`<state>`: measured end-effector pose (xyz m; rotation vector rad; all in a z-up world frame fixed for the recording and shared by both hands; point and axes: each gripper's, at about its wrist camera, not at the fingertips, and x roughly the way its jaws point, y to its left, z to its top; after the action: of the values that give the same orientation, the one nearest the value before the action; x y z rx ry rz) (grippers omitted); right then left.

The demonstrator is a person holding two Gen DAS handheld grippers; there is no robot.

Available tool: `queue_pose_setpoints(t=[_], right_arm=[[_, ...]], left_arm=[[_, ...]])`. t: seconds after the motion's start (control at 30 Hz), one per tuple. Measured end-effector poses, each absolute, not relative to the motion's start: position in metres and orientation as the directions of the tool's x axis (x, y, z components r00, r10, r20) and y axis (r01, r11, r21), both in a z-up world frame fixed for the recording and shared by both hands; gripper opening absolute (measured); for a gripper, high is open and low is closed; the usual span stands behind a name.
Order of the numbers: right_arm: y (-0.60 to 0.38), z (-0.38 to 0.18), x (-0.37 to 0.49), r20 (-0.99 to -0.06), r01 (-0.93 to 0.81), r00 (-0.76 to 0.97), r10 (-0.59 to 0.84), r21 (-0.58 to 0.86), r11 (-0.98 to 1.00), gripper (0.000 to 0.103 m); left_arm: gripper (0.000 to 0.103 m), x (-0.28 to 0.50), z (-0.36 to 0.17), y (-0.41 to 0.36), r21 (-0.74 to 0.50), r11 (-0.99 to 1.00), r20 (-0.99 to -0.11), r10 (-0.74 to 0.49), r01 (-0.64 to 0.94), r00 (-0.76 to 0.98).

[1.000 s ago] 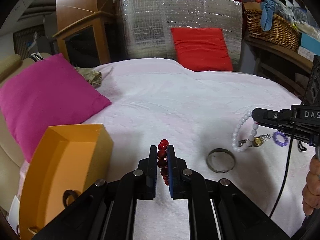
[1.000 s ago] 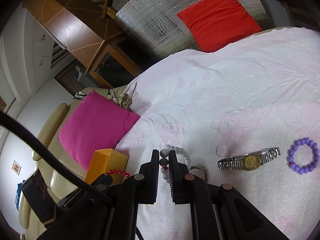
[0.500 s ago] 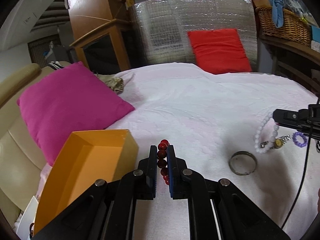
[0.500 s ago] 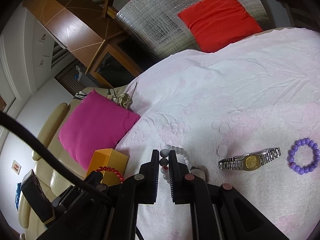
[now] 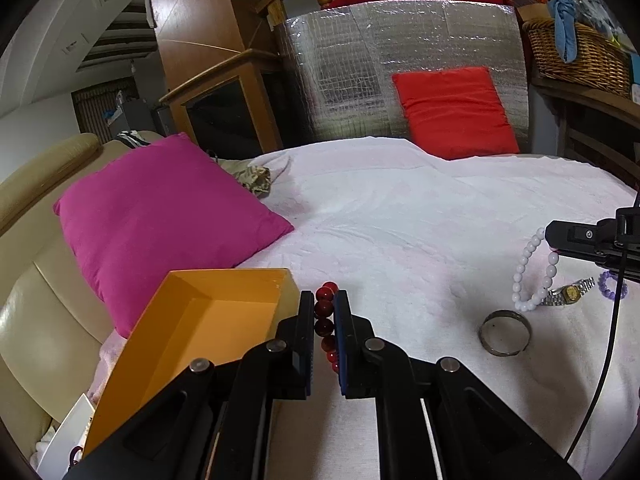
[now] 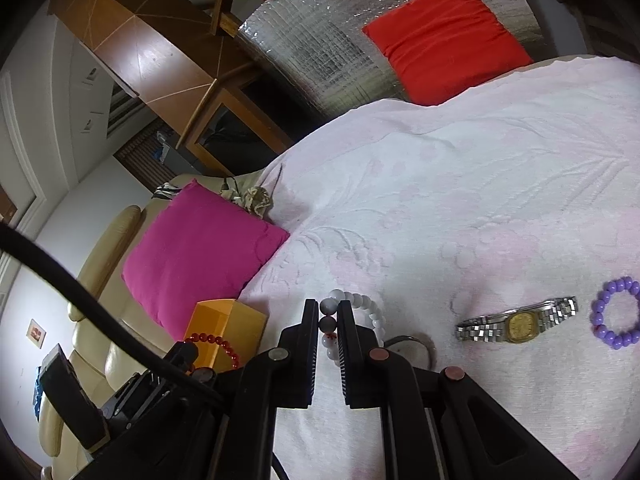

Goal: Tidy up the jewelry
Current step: 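Carry both bracelets to the orange box and open both tools to release them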

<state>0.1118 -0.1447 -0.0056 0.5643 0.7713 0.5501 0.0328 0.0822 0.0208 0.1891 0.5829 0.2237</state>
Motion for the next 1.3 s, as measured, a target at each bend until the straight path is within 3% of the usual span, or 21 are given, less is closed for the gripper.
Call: queue_pose_setpoints(t=[0.27,0.47,0.7,1.0,1.3], right_arm=[[-0.117,0.003,0.11,-0.466,-0.293,0.584,0.665,0.643,0.708,0.011],[-0.092,0.021,0.101,-0.437,-0.357,0.575,0.691,0.626,0.693,0.011],[-0.032,0.052,0.089,-0.398,-0.477,0.505,0.766,0.611,0.632,0.011],[0.11,0.052,0.096,-0.461,-0.576,0.324,0.826,0.597,0.559,0.011],[0.225,-0.012,0.116,-0.625,-0.558,0.184,0.759,0.569,0.604,0.011]], left_arm=[[0.01,0.021,0.029,0.106,0.236,0.951,-0.491,0.294,-0.2,0.82],[0.01,-0.002,0.052,0.146,0.149,0.954,-0.452,0.3,-0.26,0.84],[0.01,-0.023,0.058,0.226,0.123,0.883,-0.456,0.456,-0.453,0.765],[0.01,-0.023,0.009,0.31,0.086,0.826,-0.65,0.47,-0.556,0.597],[0.01,-0.003,-0.034,0.325,0.087,0.824,-0.777,0.408,-0.56,0.48]])
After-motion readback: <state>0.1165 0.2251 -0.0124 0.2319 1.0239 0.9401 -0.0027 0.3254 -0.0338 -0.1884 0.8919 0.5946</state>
